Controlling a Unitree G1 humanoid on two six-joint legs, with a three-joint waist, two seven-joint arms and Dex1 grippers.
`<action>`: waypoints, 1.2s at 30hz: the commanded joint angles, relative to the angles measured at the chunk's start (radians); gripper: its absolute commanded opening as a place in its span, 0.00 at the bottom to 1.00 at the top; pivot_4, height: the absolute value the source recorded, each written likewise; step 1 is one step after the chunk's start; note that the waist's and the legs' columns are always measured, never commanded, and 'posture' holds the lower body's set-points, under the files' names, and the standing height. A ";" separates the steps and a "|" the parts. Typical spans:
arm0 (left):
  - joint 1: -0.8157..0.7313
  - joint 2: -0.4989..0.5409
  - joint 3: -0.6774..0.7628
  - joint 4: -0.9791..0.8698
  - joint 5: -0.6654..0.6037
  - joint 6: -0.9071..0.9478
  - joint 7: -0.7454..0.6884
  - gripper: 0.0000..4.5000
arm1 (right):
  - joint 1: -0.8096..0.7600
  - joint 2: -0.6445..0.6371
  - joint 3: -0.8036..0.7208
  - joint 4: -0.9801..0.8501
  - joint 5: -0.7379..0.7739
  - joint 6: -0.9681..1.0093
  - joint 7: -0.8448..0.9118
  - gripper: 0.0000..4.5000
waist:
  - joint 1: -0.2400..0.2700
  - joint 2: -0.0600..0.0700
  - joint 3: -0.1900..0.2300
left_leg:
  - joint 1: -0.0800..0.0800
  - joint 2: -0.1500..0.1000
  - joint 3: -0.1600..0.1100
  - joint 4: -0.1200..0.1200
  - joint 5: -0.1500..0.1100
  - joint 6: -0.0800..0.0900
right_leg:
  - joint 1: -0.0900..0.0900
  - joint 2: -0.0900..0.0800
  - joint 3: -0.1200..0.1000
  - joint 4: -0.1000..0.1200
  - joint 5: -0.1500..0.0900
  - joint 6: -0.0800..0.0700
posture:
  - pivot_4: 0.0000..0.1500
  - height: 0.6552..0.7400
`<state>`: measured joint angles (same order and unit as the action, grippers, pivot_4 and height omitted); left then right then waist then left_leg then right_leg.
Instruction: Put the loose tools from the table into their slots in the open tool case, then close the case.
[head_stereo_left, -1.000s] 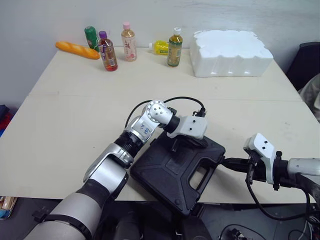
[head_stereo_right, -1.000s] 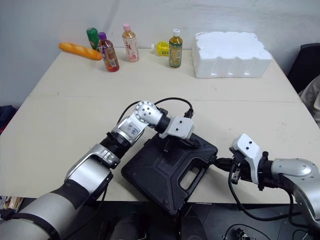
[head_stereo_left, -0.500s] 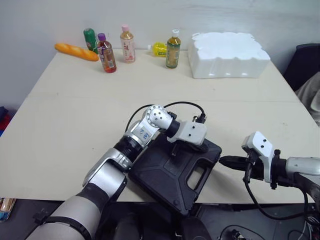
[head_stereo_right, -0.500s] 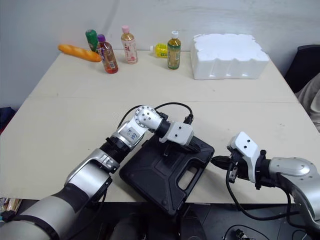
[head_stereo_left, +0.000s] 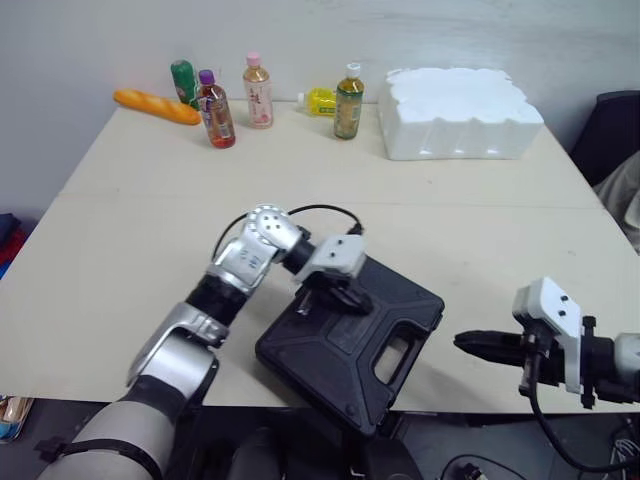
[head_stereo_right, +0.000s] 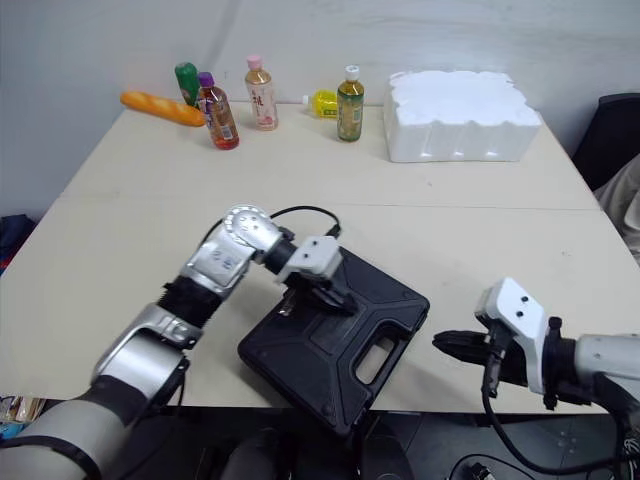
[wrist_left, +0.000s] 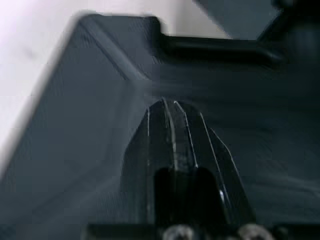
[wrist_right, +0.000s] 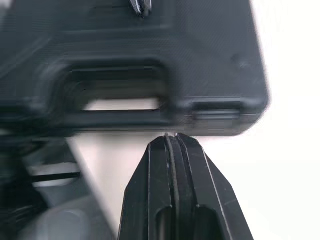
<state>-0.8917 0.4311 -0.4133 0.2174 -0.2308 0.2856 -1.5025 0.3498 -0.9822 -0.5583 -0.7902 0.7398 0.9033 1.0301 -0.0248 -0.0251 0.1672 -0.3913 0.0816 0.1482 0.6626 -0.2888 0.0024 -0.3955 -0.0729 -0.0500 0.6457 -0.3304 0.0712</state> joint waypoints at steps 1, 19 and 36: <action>0.046 0.108 -0.036 -0.252 -0.137 0.130 -0.112 0.02 | 0.129 0.008 0.035 -0.110 -0.019 -0.013 0.005 0.00 | 0.005 0.000 0.000 | 0.001 0.000 -0.002 0.000 0.000 -0.001 | 0.001 0.000 -0.001 0.000 -0.002 -0.001 | 1.00 0.95; 0.176 0.198 -0.282 -0.364 0.116 -0.066 -0.022 0.02 | -0.054 0.056 0.441 -0.129 -0.009 0.013 -0.189 0.00 | 0.024 -0.001 0.001 | 0.002 -0.004 -0.001 0.000 -0.001 0.003 | 0.003 -0.005 0.000 -0.002 -0.002 0.000 | 1.00 0.95; 0.182 0.171 -0.271 -0.324 0.131 -0.077 0.019 0.02 | 0.013 -0.040 0.460 -0.136 -0.020 0.007 -0.173 0.00 | 0.026 -0.001 -0.003 | 0.004 -0.005 -0.001 0.000 -0.001 0.004 | 0.005 -0.006 0.000 -0.004 -0.004 -0.002 | 1.00 0.95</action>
<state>-0.7396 0.5888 -0.6269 -0.1583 -0.2057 0.1957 -1.4916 0.3675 -1.0117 -0.1133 -0.8990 0.7285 0.9332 0.8564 0.0008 -0.0262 0.1643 -0.3879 0.0769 0.1470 0.6622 -0.2897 0.0063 -0.3899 -0.0786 -0.0501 0.6409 -0.3344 0.0680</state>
